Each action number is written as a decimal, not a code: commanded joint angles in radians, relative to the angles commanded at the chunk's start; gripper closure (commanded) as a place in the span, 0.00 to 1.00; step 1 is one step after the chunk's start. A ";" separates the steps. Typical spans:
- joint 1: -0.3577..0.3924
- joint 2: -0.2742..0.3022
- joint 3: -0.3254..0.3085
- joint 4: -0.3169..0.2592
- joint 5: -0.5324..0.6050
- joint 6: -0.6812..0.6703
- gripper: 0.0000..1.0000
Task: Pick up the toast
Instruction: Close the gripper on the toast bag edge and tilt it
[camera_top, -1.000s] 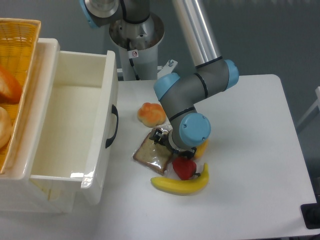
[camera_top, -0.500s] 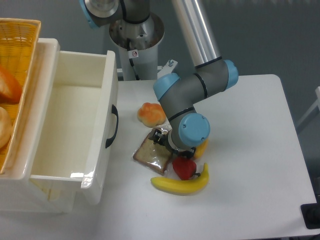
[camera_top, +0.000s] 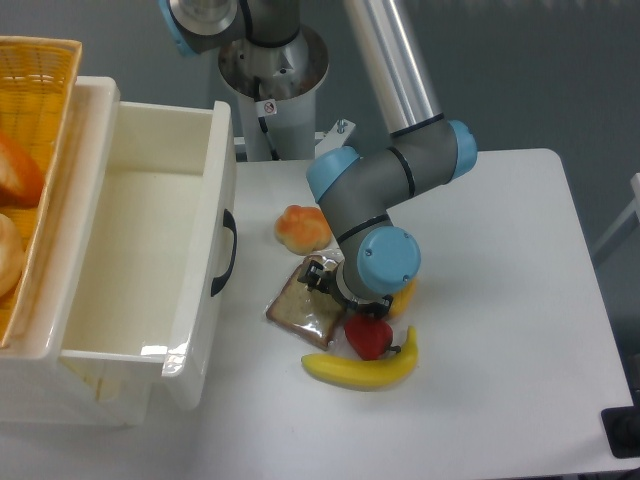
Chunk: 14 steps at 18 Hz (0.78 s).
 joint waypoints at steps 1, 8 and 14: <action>0.000 0.000 0.000 0.000 0.000 0.000 0.03; -0.002 -0.002 -0.006 0.002 0.000 0.000 0.00; -0.003 -0.005 -0.006 0.002 0.000 0.000 0.00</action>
